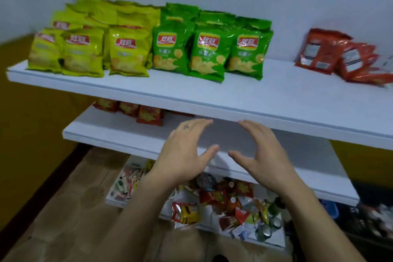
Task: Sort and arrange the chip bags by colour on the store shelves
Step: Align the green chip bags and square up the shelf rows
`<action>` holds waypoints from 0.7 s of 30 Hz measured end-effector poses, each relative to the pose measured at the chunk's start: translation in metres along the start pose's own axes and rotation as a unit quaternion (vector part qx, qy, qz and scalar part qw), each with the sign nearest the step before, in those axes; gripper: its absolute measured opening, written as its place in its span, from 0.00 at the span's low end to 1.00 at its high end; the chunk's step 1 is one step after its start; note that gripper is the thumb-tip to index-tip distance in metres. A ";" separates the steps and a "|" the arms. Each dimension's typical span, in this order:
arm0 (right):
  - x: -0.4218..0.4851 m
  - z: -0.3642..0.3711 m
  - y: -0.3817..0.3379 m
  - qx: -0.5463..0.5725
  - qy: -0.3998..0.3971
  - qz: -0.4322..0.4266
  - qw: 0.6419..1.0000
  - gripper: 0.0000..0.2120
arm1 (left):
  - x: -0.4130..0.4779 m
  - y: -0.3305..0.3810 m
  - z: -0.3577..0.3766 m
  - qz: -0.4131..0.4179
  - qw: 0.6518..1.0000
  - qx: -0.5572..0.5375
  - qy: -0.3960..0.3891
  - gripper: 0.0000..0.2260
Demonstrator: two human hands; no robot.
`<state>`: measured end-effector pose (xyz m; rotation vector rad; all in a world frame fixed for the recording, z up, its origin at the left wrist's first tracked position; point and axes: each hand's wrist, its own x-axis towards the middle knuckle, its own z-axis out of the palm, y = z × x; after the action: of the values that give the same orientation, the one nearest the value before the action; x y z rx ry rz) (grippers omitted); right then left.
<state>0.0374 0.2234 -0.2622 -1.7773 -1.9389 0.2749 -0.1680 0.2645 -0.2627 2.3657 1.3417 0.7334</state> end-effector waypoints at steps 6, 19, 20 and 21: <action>-0.003 -0.072 0.035 -0.019 0.068 0.062 0.996 0.36 | 0.052 0.062 -0.010 0.085 0.996 0.024 -0.029 0.27; 0.041 -0.211 0.209 -0.110 0.069 0.175 0.976 0.36 | 0.188 0.202 0.064 0.161 0.974 0.151 -0.053 0.29; 0.048 -0.221 0.225 -0.124 0.062 0.177 0.974 0.36 | 0.199 0.210 0.072 0.157 0.973 0.157 -0.057 0.29; 0.056 -0.229 0.241 -0.139 0.053 0.179 0.973 0.36 | 0.208 0.218 0.080 0.153 0.973 0.163 -0.060 0.29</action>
<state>0.3573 0.2688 -0.1647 -2.2755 -1.6382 0.0255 0.1186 0.3316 -0.1603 2.8698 1.1329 0.4622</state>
